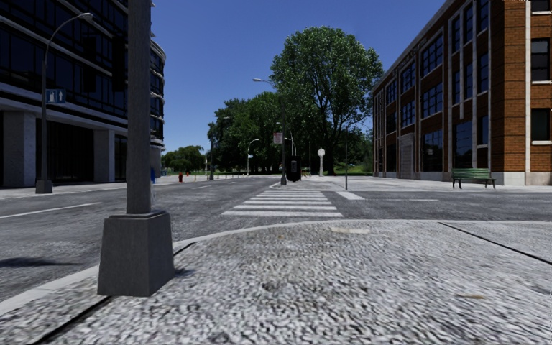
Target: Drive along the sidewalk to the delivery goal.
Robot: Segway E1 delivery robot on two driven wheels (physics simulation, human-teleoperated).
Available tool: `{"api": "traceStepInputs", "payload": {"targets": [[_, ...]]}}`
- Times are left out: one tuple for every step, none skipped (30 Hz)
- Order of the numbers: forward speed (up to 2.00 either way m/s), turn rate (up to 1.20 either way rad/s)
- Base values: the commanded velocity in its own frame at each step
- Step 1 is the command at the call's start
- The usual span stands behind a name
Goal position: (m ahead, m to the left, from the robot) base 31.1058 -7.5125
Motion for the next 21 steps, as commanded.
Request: {"api": "traceStepInputs", "payload": {"targets": [[2.00,0.00],[2.00,0.00],[2.00,0.00],[2.00,0.00],[2.00,-0.40],[2.00,-0.53],[2.00,-0.53],[2.00,-0.67],[2.00,-0.70],[2.00,-0.71],[2.00,-0.71],[2.00,-0.71],[2.00,-0.71],[2.00,-0.71],[2.00,-0.21],[2.00,-0.21],[2.00,-0.02],[2.00,0.00],[2.00,0.00],[2.00,0.00],[2.00,0.00]]}}
